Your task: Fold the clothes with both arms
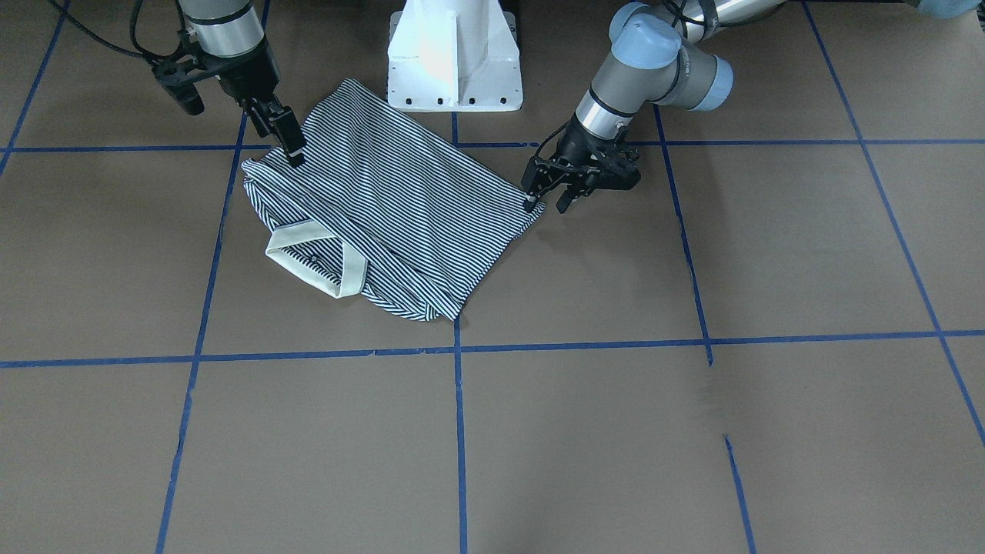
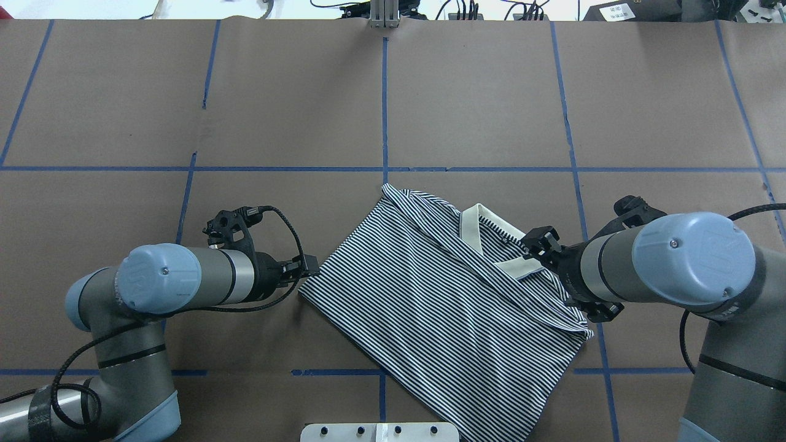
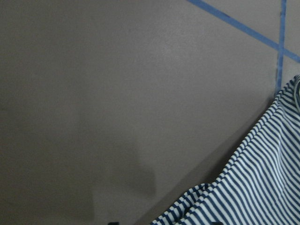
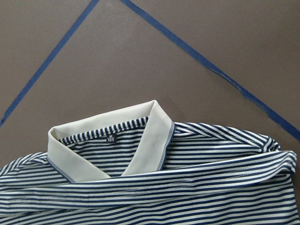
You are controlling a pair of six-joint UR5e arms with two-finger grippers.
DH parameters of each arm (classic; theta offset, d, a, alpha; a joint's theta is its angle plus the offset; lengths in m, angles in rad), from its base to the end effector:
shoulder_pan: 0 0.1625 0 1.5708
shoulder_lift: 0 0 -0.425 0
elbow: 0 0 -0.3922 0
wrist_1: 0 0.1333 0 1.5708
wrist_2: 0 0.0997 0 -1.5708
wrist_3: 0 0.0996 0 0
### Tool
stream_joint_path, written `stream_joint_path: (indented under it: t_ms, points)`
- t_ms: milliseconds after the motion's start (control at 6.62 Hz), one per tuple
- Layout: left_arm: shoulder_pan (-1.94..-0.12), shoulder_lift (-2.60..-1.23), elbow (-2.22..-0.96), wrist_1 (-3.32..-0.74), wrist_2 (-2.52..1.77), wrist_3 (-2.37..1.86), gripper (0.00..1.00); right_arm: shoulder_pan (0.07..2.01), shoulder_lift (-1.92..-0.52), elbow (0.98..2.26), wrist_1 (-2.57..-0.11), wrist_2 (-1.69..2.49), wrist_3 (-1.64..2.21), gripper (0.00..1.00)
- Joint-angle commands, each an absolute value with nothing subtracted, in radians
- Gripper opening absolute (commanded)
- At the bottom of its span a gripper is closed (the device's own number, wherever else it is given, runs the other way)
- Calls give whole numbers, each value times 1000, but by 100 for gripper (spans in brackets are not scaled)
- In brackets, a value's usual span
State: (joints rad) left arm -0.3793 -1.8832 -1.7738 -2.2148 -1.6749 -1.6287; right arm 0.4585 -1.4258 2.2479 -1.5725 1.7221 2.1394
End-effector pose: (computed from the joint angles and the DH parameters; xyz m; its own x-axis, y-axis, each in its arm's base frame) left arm 0.5142 -0.3373 0.3218 0.3546 -0.2033 -0.9126 0.3008 0.9490 -0.0945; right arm -0.3676 -0.3134 0.2899 0.3329 0.7579 0.5610 -0.6147 0.6256 -0.4804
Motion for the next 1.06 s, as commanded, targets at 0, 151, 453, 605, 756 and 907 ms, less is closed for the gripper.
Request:
stream_joint_path:
  t_ms: [0,151,453,605,756,907]
  points:
    - [-357,-1882,-1767,-2207,-1667,-1629,68,480,-1425,2235,-1572,1723,2138,100]
    - [-345,-1884,-1766,-2207,-1667,-1629,64,482,-1425,2235,-1571,1723,2138,100]
    - [-341,-1884,-1766,-2207,-1667,-1628,59,483,-1424,2235,-1571,1723,2138,100]
    - [-341,-1887,-1766,-2207,-1667,-1629,39,483,-1424,2235,-1571,1724,2138,100]
    - [-341,-1893,-1767,-2207,-1669,-1628,14,483,-1425,2233,-1572,1723,2138,100]
    - [-341,-1893,-1767,-2207,-1669,-1629,0,485,-1425,2230,-1572,1723,2138,100]
